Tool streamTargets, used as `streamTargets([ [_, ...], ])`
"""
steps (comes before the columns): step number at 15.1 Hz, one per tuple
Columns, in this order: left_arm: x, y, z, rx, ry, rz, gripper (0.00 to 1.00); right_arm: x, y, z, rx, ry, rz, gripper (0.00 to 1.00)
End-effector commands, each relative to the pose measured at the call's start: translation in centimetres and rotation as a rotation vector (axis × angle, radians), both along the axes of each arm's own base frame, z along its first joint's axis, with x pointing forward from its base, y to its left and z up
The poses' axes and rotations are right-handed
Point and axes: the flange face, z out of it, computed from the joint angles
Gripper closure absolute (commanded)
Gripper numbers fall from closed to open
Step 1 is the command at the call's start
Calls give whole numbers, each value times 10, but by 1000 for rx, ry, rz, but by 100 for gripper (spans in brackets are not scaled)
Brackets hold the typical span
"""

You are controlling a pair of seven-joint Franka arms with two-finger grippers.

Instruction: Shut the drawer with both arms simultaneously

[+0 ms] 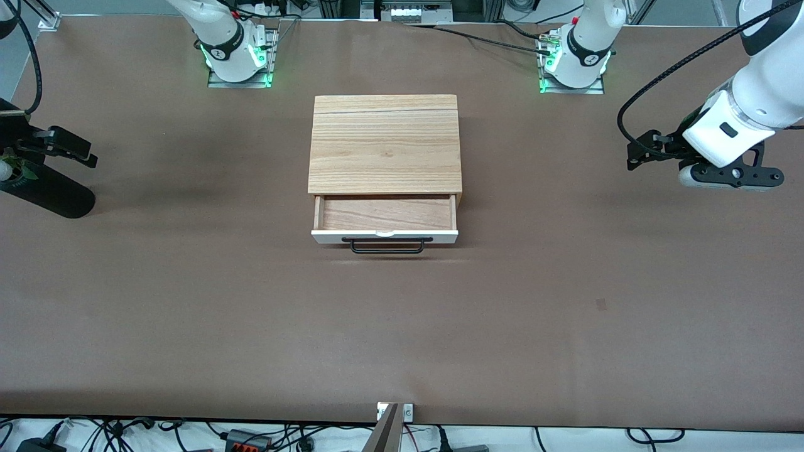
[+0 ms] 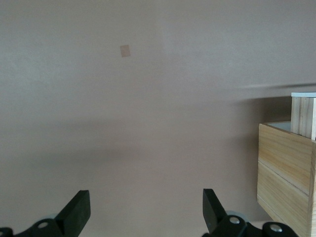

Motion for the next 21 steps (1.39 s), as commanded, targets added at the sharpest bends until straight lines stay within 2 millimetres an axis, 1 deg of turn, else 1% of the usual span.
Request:
streamTargets([
  [1,1,-3,4,-15,3,-11,0,0,1,6,3,-1,-6,0],
  [9,1,-5,3,-16,5,-12,0,-2,1,4,2,13,-7,0],
  [12,2,-14,0,-17,11,-27,0,-2,1,4,3,13,-6,0],
  [13,3,-18,-4,-22,16,-33,0,-1,1,3,3,14,0,0],
  [14,6,-22,-11,-58,33,-30,0,-1,1,5,3,13,-1,0],
  [15,10,-21,-19,-105,50,-13,0,-1,2,4,2,19,-1,0],
  [16,15,-22,-31,-133,76,-5,0,-2,2,4,2,21,-3,0],
  [18,32,-33,-64,-146,130,-17,0,-3,3,2,6,40,-3,0],
  [20,46,-53,-77,-196,147,-30,0,-4,17,-1,1,59,22,0],
  [21,53,-57,-85,-227,160,-23,0,-3,20,-7,2,83,27,0],
])
